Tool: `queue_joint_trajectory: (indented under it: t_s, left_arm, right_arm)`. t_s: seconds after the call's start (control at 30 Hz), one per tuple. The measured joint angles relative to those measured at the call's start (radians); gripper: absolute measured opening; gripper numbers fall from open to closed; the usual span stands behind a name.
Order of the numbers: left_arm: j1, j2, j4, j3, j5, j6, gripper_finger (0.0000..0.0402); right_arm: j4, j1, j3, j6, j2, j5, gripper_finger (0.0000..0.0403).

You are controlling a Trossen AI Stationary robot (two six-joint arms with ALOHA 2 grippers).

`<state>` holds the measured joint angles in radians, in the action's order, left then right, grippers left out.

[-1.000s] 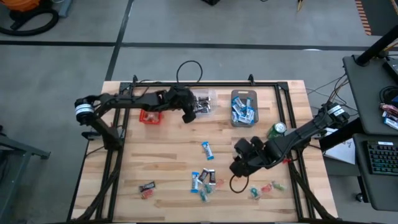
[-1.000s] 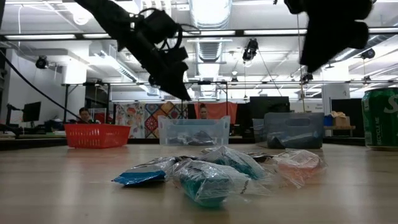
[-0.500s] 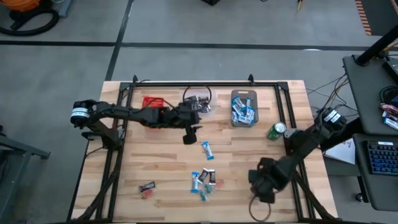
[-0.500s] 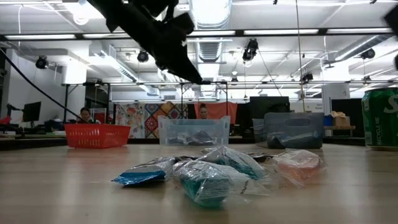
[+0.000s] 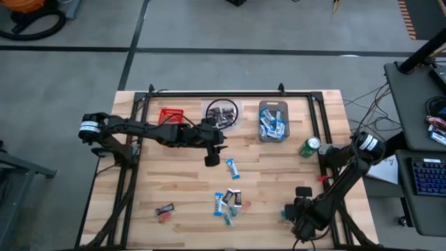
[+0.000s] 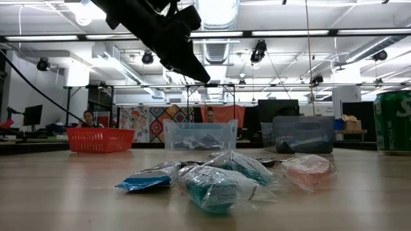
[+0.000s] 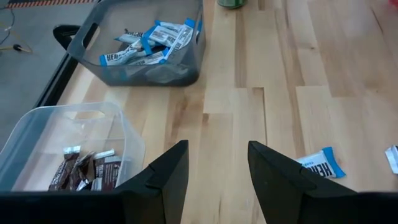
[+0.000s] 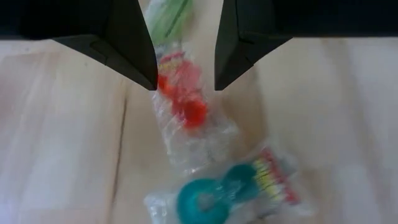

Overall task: Sort candy
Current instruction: Put the red candy into the red bin

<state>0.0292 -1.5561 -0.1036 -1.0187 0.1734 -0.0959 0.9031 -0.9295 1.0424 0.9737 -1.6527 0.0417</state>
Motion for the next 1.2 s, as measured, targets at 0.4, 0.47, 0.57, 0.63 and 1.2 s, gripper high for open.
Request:
queue_joint_trajectory:
  t_s: [0.4, 0.47, 0.57, 0.63, 1.2]
  left_arm:
    - [-0.007, 0.000, 0.007, 0.000, 0.000, 0.032, 0.0148]
    - [-0.013, 0.000, 0.007, 0.000, 0.000, 0.034, 0.0148]
    - [-0.025, 0.000, 0.007, 0.000, 0.000, 0.035, 0.0148]
    - [-0.035, 0.000, 0.007, 0.000, 0.000, 0.043, 0.0148]
    - [-0.144, 0.015, -0.049, 0.000, 0.000, 0.132, 0.0148]
  right_arm:
    - [-0.007, 0.000, 0.003, 0.000, -0.069, -0.049, 0.0097]
    - [-0.007, 0.000, 0.001, 0.023, -0.056, -0.048, 0.0065]
    - [0.017, 0.001, -0.003, 0.085, -0.028, -0.053, 0.0021]
    - [0.017, 0.005, -0.002, 0.139, 0.000, -0.060, 0.0016]
    - [-0.061, 0.135, -0.002, 0.193, 0.292, -0.633, 0.0013]
